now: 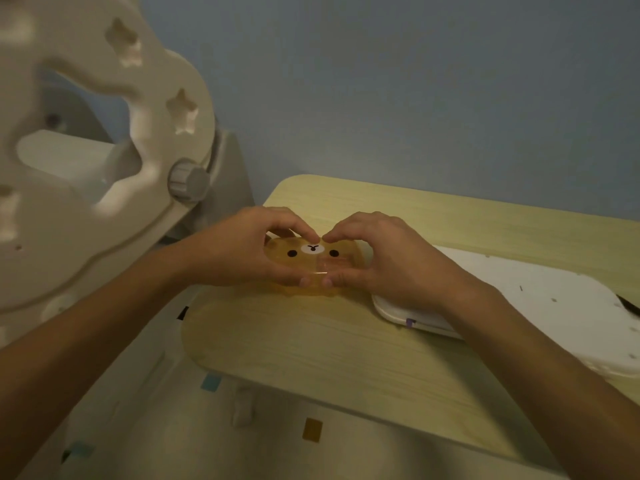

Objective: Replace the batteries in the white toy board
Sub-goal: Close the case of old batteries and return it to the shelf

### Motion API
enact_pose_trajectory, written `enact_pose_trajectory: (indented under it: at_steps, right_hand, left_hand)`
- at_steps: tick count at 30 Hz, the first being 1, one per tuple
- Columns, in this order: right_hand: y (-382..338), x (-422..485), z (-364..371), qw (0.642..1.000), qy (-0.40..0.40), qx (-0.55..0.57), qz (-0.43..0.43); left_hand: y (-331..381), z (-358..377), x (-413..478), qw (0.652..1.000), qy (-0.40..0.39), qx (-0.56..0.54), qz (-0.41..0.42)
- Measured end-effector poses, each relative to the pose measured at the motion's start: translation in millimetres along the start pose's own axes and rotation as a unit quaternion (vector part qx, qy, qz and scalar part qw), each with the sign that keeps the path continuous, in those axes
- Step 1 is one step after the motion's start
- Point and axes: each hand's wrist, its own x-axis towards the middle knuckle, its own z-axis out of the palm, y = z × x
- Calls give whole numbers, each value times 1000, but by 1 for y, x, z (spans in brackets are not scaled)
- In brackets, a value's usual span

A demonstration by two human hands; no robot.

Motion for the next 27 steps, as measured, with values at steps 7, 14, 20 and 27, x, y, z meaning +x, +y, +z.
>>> enact_pose_trajectory:
  at_steps: [7, 14, 20, 27]
  right_hand:
    - [2, -8, -6, 1000, 11, 26, -8]
    - [53, -50, -69, 991, 102, 24, 87]
    - [100, -114, -110, 970, 137, -44, 195]
    - [160, -188, -124, 919, 72, -125, 368]
  left_hand:
    - [0, 15, -3, 998, 16, 62, -7]
    - [20, -4, 9, 994, 105, 1, 24]
    - [79, 29, 53, 991, 90, -20, 101]
    - [134, 79, 89, 984, 59, -37, 165]
